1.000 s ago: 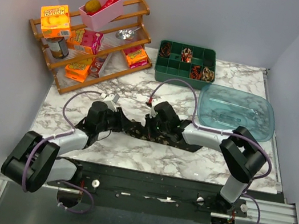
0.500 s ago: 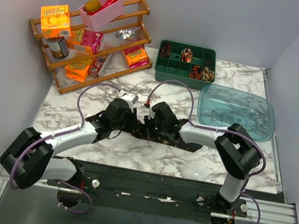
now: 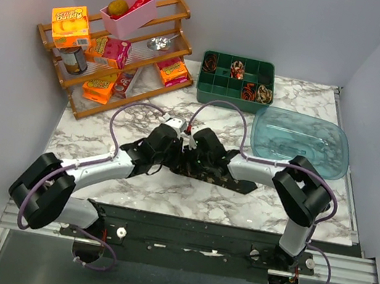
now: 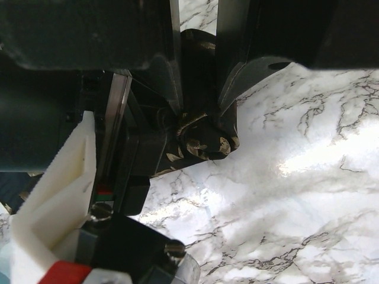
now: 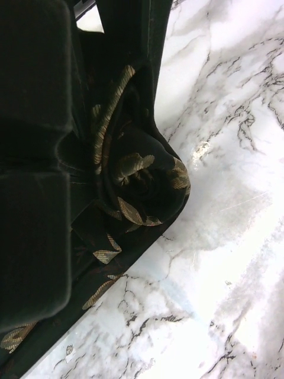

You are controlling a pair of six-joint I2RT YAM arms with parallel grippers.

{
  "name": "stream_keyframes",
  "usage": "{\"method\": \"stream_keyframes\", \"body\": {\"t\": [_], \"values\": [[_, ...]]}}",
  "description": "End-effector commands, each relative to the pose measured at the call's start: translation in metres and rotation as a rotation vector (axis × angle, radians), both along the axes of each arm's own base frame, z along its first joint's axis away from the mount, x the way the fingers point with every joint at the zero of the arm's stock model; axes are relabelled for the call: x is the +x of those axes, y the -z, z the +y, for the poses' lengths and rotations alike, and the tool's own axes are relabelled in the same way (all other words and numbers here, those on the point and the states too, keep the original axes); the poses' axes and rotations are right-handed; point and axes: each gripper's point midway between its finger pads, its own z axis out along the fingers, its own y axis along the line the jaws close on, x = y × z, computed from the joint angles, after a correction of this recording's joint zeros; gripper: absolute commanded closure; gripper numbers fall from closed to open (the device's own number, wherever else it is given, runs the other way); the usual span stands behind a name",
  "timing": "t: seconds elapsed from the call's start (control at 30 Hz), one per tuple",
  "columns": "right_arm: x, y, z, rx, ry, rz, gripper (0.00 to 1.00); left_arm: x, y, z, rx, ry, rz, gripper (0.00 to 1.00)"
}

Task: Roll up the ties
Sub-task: Roll the tie at the center of the board.

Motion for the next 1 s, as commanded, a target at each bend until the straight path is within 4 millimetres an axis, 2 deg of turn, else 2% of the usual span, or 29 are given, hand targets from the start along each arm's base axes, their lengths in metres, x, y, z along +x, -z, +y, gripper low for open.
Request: {"method": "stream_keyframes", "body": {"t": [0.0,0.17,0.2,0.33,0.5,0.73,0.97], "values": [[-0.002,-0.021,0.015,0.07,-0.032,-0.022,0.99,0.005,-0.005,-0.013,-0.001,-0.003,-0.023,0.98],[0.002,-0.049,0.006,0.101,-0.008,-0.089,0.99,0.012,0.0,0.03,0.214,-0.116,-0.033,1.0],[0.004,-0.063,0.004,0.123,-0.003,-0.116,0.99,0.013,0.0,0.037,0.246,-0.132,-0.034,1.0],[0.013,-0.076,-0.013,0.118,0.052,-0.173,0.99,0.012,-0.006,0.06,0.369,-0.181,-0.017,1.0],[0.027,-0.068,-0.041,0.033,0.145,-0.204,0.99,0.015,-0.008,0.081,0.494,-0.244,-0.013,1.0],[0.036,-0.049,-0.065,-0.038,0.234,-0.175,0.99,0.012,0.007,0.078,0.628,-0.223,0.013,1.0],[0.041,-0.036,-0.079,-0.068,0.282,-0.144,0.99,0.007,0.019,0.042,0.644,-0.151,0.015,1.0]]}}
